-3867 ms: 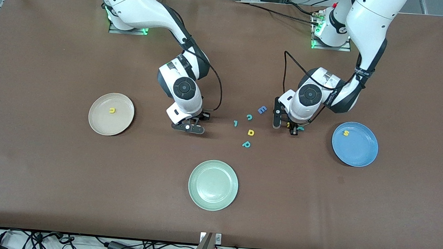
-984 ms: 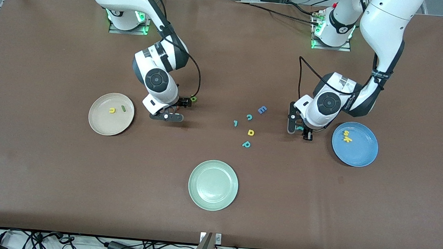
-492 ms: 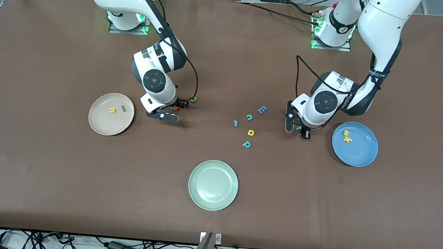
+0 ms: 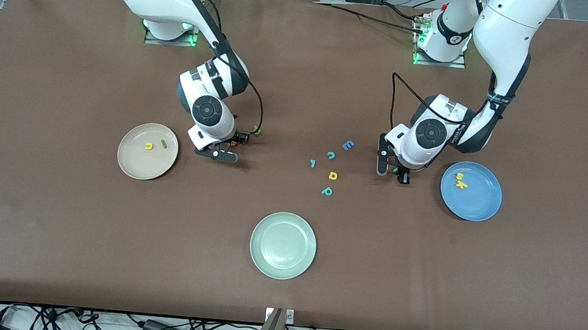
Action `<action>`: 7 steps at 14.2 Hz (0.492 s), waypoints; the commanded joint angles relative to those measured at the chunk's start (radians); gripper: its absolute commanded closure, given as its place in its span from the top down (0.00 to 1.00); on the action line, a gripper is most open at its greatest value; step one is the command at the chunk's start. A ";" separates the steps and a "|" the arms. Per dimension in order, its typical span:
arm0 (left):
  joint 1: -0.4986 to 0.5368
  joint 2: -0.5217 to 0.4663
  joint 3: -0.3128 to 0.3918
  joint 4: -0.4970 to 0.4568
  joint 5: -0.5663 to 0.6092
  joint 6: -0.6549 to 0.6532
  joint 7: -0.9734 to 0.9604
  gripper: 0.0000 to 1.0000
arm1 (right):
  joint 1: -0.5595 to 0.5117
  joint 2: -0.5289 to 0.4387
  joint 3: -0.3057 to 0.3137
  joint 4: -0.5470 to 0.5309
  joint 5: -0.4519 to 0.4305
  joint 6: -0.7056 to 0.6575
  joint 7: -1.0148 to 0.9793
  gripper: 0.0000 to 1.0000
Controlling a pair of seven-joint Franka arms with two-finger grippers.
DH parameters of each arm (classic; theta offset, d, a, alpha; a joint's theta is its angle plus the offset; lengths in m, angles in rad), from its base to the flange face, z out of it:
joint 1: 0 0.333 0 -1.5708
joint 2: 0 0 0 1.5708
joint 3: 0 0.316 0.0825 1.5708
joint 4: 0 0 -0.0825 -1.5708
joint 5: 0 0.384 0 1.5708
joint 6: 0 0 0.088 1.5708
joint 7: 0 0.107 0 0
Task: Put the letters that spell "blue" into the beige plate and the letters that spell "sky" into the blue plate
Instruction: 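Grasp the orange a with the right gripper while the left grasps cyan y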
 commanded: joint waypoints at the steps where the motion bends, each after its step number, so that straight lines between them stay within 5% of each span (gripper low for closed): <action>1: 0.000 0.006 -0.001 -0.013 0.030 0.023 -0.015 0.08 | -0.001 -0.001 0.005 -0.011 0.013 0.014 0.015 0.66; 4: 0.000 -0.010 -0.001 -0.003 0.030 0.002 -0.006 0.04 | -0.005 -0.001 0.005 -0.005 0.013 0.012 0.010 0.35; 7: 0.012 -0.055 -0.001 0.049 0.030 -0.141 -0.008 0.04 | -0.010 -0.004 0.005 -0.002 0.013 0.012 0.006 0.17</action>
